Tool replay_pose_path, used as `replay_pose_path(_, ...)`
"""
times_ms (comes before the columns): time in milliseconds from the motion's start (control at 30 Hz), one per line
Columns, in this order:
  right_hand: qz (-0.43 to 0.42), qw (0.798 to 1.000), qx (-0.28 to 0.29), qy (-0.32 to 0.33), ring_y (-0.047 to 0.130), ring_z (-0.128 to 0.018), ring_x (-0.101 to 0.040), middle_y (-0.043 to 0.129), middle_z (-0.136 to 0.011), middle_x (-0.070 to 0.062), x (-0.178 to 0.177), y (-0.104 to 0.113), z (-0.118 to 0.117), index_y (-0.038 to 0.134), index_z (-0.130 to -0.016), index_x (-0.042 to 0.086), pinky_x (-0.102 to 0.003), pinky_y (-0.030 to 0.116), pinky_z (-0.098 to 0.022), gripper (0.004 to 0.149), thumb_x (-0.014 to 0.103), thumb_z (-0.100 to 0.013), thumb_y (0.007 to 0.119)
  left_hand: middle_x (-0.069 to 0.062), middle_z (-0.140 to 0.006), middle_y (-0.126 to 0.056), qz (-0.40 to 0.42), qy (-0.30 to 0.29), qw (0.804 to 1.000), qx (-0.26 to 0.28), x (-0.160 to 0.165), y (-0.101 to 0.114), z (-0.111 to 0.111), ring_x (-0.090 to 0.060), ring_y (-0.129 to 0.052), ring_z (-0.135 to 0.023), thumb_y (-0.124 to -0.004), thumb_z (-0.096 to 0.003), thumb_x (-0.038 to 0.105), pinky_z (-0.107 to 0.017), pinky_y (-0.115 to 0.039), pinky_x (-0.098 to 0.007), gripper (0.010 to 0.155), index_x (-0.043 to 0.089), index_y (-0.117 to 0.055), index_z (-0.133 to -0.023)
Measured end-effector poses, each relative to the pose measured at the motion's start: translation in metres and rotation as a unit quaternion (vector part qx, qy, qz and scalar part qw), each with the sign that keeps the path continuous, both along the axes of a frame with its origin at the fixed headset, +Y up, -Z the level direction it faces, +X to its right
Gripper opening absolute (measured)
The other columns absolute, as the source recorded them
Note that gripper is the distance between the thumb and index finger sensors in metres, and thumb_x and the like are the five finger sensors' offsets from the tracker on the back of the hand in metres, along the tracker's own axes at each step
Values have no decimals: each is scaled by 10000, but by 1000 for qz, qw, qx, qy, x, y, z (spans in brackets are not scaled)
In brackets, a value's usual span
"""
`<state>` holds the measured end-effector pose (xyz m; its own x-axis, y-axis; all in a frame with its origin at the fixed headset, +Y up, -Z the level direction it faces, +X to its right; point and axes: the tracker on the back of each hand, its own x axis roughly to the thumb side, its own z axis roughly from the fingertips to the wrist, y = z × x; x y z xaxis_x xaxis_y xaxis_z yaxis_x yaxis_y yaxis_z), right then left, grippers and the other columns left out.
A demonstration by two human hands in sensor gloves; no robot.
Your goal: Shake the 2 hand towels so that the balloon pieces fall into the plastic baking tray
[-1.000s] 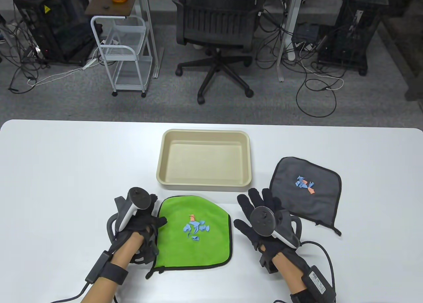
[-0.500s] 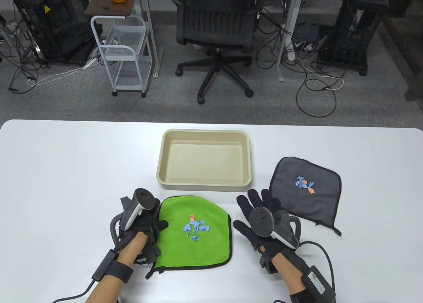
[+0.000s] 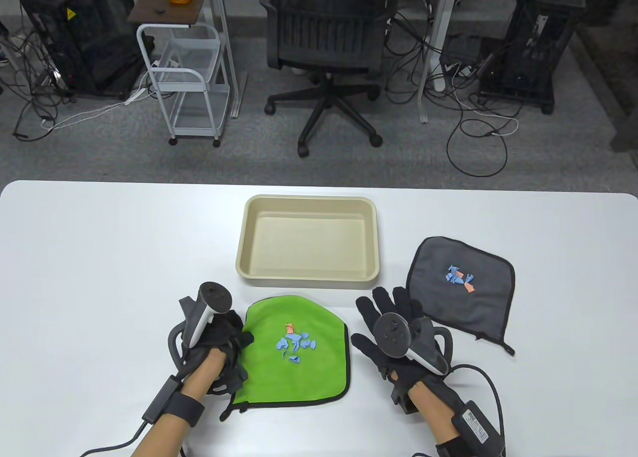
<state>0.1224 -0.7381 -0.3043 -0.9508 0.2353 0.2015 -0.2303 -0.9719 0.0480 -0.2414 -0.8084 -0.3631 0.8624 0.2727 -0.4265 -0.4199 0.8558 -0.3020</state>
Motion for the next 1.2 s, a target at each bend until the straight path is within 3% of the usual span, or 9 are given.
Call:
replay_pose_path(233, 3, 1000, -5, -1, 290, -1094, -384, 411, -1220, -17, -1, -1, 0, 445, -1042, 389, -587, 316, -740, 746, 682, -376, 608, 85, -1022, -543, 4, -31, 1000, -1, 7, 2, 4, -324, -595, -825, -890, -335, 412, -654, -522, -556, 356, 395, -792, -677)
replay_pose_path(367, 7, 1000, -16, -8, 342, -1076, -426, 387, -1213, -56, -4, -5, -1, 454, -1046, 371, -605, 410, -745, 748, 680, -383, 611, 94, -918, -800, 11, -51, 998, 18, 12, 15, 9, -288, -798, -802, -847, -358, 412, -634, -660, -529, 343, 443, -752, -686)
replay_pose_path(500, -3, 1000, -22, -22, 490, -1000, -418, 473, -1159, -92, -12, -7, -3, 515, -1037, 287, -486, 618, -680, 748, 661, -398, 622, 119, -688, -994, 19, -57, 998, 33, 13, 24, 11, -199, -1078, -553, -841, -357, 433, -411, -895, -429, 338, 459, -753, -682)
replay_pose_path(633, -19, 997, -59, -49, 596, -864, -330, 560, -1065, -60, -29, -18, -8, 557, -1016, 245, -383, 659, -581, 746, 651, -397, 651, 98, -570, -1007, 21, -69, 997, 34, 15, 27, 11, -162, -1146, -346, -827, -366, 435, -258, -964, -369, 337, 448, -738, -691)
replay_pose_path(833, 68, 980, -121, -141, 561, -753, -238, 506, -1002, -39, -44, -36, -24, 459, -1041, 249, -358, 593, -533, 822, 688, -373, 653, 89, -509, -1007, 39, -77, 996, 31, 17, 28, 11, -114, -1183, -246, -809, -377, 445, -166, -1003, -321, 335, 447, -721, -700)
replay_pose_path(1000, 42, 964, -189, -181, 570, -729, -228, 538, -959, -23, -51, -49, -31, 496, -1001, 265, -365, 587, -525, 784, 693, -362, 651, 92, -475, -1018, 46, -80, 995, 24, 18, 29, 11, -107, -1195, -209, -806, -380, 449, -137, -1012, -312, 333, 444, -723, -702)
replay_pose_path(1200, 76, 971, -148, -171, 629, -715, -211, 617, -920, 35, -67, -51, -33, 627, -883, 349, -358, 624, -516, 600, 654, -370, 695, 92, -462, -1023, 59, -79, 995, 20, 18, 28, 11, -108, -1200, -204, -807, -379, 452, -134, -1014, -316, 334, 441, -725, -703)
